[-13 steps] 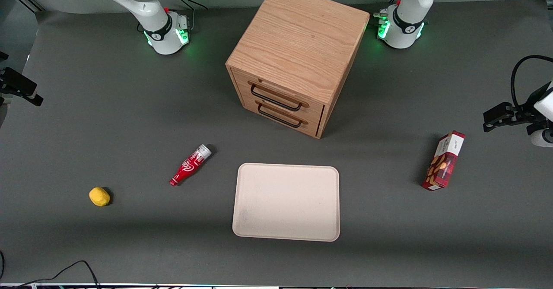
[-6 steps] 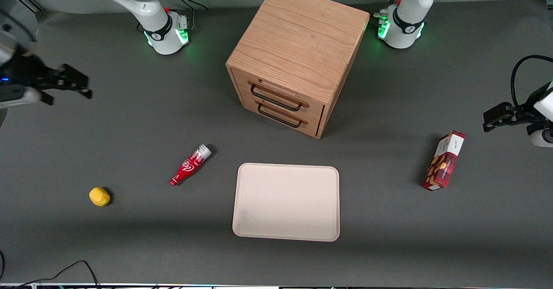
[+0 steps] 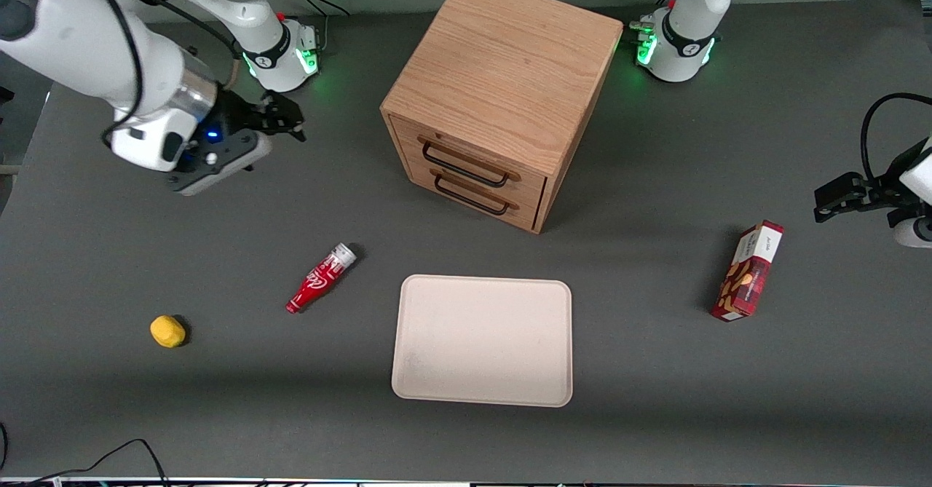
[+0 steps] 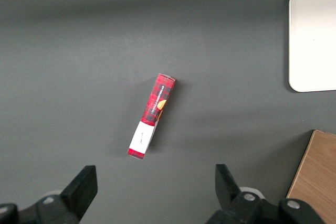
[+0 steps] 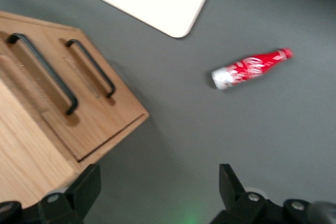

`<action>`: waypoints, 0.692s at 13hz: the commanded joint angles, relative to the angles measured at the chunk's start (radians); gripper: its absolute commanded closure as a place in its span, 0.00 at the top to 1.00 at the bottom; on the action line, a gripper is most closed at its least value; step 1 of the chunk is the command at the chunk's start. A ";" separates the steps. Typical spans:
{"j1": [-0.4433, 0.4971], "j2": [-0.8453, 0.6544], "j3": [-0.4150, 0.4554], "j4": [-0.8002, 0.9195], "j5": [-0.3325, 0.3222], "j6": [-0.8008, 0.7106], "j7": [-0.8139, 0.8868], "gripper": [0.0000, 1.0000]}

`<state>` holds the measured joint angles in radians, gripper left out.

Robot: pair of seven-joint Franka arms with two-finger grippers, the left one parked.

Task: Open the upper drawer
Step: 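Move the right gripper toward the upper drawer's black handle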

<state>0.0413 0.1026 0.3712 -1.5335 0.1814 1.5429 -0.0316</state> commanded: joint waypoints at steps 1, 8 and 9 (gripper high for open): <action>-0.001 0.083 0.098 0.012 0.024 0.058 0.001 1.00; -0.001 0.236 0.245 -0.048 0.029 0.330 0.009 1.00; -0.001 0.262 0.262 -0.048 0.041 0.357 0.019 1.00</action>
<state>0.0468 0.3250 0.5994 -1.5868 0.1897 1.8522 -0.0308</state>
